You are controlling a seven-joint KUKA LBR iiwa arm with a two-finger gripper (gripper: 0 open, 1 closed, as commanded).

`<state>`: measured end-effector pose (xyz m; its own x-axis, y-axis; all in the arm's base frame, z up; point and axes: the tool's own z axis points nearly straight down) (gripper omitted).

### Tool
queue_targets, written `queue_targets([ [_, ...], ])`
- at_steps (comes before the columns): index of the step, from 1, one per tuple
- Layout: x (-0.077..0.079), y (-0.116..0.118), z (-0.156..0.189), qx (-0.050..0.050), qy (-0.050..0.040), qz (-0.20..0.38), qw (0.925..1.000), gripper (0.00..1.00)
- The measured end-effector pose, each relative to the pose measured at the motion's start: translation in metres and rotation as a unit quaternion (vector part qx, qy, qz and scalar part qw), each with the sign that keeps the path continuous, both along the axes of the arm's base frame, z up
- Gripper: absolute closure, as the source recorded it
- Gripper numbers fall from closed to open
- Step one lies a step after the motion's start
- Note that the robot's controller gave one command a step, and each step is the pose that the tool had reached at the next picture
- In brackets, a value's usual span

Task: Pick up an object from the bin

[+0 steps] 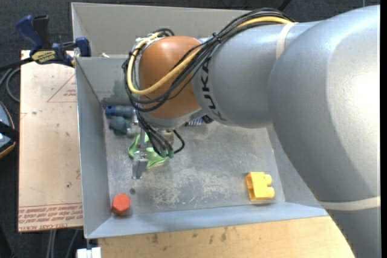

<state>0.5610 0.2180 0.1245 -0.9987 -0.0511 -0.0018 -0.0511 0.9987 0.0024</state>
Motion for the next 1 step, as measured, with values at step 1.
queue_targets([
  [1,0.0874,-0.0354,0.0115,-0.001,-0.0028,0.115,0.9933,0.00],
])
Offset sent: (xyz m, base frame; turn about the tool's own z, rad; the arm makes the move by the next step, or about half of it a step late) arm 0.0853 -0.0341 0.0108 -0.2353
